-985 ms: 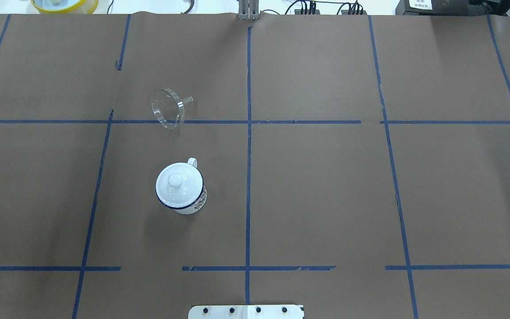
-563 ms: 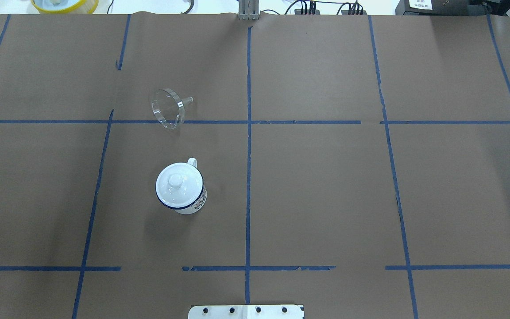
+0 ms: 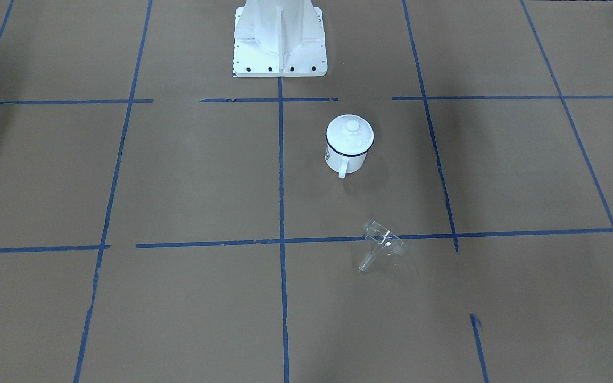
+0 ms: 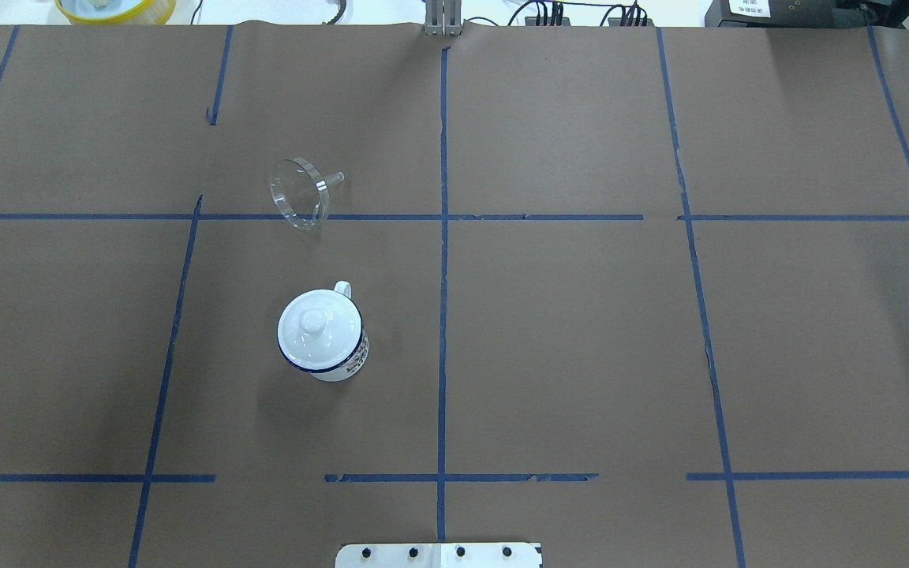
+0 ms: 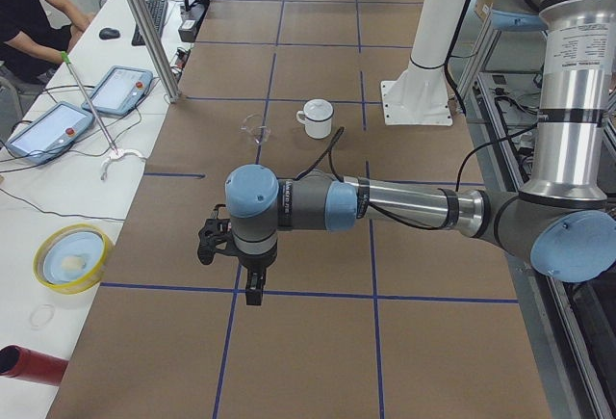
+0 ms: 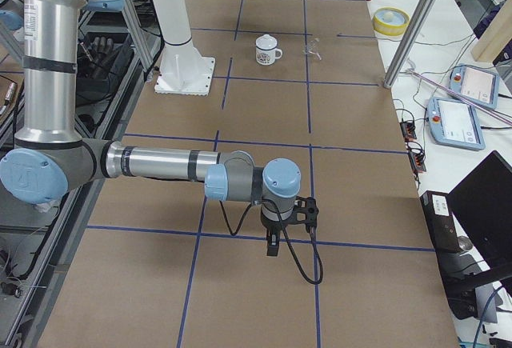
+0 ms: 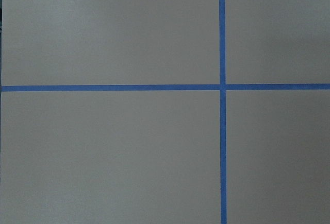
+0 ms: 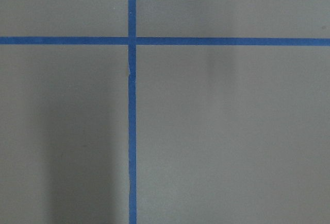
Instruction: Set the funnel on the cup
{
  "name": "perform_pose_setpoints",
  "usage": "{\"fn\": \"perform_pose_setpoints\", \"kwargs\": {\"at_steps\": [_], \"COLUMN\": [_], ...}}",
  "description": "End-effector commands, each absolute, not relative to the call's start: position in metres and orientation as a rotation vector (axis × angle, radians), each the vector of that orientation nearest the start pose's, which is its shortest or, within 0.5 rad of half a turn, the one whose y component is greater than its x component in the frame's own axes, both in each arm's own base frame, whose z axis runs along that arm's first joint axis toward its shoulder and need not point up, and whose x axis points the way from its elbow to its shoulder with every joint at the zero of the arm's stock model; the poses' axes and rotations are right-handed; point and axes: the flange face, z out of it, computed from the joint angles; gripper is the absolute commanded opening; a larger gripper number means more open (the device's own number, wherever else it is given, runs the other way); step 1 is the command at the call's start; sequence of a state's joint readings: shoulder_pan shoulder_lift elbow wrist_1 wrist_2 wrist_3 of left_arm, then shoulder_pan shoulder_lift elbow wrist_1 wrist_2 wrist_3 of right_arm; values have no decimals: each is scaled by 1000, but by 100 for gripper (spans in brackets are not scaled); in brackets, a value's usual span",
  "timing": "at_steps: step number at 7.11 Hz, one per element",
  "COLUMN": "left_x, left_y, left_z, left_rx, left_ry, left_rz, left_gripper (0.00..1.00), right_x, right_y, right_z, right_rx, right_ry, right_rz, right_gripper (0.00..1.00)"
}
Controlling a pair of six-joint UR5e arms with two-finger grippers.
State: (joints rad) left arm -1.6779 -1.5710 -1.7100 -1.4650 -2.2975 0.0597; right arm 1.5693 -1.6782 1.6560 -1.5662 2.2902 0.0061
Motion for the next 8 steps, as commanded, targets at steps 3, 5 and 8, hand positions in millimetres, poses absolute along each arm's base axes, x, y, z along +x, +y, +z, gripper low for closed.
{"fn": "perform_pose_setpoints", "kwargs": {"at_steps": [3, 5, 8], "left_x": [18, 84, 238], "left_y": [-488, -476, -471], "left_z": [481, 410, 288], "left_rx": [17, -11, -155], "left_ry": [798, 847, 932], "left_rz": [-182, -230, -304], "left_gripper": [100, 100, 100], "right_x": [67, 67, 67], "right_y": [-445, -445, -445], "right_z": [670, 670, 670], "right_rx": [-19, -19, -19], "right_ry": [-719, -719, -719], "right_rz": [10, 10, 10], "right_gripper": [100, 100, 100]}}
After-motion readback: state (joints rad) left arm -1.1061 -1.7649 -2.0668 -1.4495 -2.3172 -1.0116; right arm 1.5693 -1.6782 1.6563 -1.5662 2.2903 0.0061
